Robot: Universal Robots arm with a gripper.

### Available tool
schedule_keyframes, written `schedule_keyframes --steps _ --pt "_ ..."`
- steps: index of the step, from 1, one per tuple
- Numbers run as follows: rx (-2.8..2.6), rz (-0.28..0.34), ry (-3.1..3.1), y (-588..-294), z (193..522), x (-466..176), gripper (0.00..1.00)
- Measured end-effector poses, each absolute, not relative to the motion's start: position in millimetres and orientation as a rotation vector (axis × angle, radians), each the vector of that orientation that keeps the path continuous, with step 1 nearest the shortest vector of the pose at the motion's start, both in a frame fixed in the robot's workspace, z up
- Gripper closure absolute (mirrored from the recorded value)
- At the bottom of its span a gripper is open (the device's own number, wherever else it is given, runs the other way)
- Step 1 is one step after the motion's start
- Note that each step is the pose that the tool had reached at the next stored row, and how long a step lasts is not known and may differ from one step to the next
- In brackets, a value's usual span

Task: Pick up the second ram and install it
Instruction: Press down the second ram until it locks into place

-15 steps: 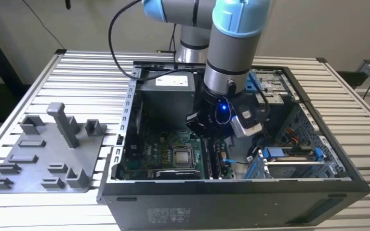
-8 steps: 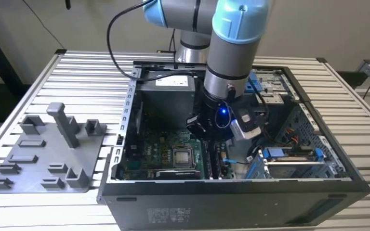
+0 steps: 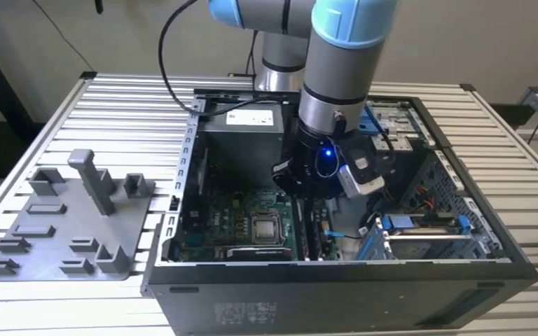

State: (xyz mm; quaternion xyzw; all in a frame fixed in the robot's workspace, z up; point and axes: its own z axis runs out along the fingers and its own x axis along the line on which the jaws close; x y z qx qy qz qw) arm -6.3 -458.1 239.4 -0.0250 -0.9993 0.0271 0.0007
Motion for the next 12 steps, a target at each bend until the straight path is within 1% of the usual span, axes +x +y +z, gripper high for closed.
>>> schedule_keyframes --steps 4,12 --pt "-0.078 0.085 -3.138 -458.1 256.2 -6.2 0.89" --pt "-0.078 0.074 -3.138 -458.1 256.3 -6.3 0.89"
